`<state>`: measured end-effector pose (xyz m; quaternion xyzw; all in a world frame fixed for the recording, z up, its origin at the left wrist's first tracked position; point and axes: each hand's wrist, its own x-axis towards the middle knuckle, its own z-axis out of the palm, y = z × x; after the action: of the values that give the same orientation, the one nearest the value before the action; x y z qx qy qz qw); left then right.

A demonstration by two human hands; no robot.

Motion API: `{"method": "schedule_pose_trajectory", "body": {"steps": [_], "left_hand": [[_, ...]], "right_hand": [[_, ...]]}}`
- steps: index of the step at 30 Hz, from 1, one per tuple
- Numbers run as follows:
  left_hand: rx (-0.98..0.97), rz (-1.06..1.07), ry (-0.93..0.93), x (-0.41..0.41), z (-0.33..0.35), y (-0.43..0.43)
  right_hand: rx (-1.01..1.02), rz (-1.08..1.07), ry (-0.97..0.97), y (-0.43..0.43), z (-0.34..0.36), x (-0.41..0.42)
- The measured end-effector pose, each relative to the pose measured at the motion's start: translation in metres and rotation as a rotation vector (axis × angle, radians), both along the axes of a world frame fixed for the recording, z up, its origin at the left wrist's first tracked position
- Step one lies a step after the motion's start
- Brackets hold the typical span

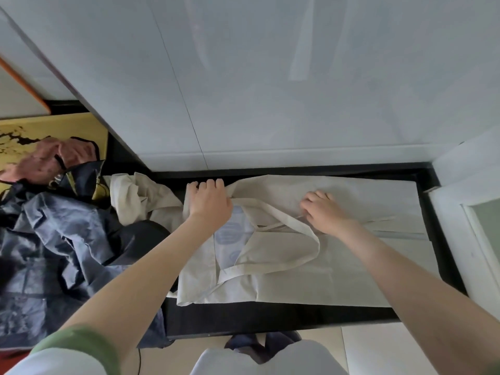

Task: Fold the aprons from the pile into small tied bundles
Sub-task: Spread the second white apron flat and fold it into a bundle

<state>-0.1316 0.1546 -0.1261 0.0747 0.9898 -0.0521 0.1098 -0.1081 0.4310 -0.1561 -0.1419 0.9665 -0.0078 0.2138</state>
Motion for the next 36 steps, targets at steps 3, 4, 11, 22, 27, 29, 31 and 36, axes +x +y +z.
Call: {"method": "schedule_pose_trajectory", "body": {"steps": [3,4,11,22,27,29,31,36], "left_hand": [[0.037,-0.092,0.126,0.003,-0.004,0.007],[0.082,-0.16,0.198,0.005,-0.003,0.012],[0.254,-0.194,-0.353,0.026,-0.029,0.051],[0.376,-0.127,-0.379,0.028,-0.061,0.07],[0.339,-0.247,-0.534,0.015,-0.057,0.066],[0.339,-0.237,-0.527,0.015,-0.058,0.065],[0.343,-0.223,-0.498,0.018,-0.06,0.066],[0.323,-0.192,-0.438,0.025,-0.056,0.069]], "right_hand": [[-0.135,-0.118,0.007,0.001,0.008,-0.001],[-0.181,-0.158,0.002,0.001,0.01,-0.001],[-0.213,-0.201,-0.065,-0.003,0.013,0.006],[-0.23,0.025,0.047,-0.056,-0.014,0.036],[-0.146,0.017,0.143,-0.052,-0.017,0.032],[-0.101,0.013,0.159,-0.051,-0.015,0.033],[-0.1,-0.002,0.178,-0.05,-0.013,0.034],[-0.271,-0.135,0.117,-0.053,0.01,0.038]]}}
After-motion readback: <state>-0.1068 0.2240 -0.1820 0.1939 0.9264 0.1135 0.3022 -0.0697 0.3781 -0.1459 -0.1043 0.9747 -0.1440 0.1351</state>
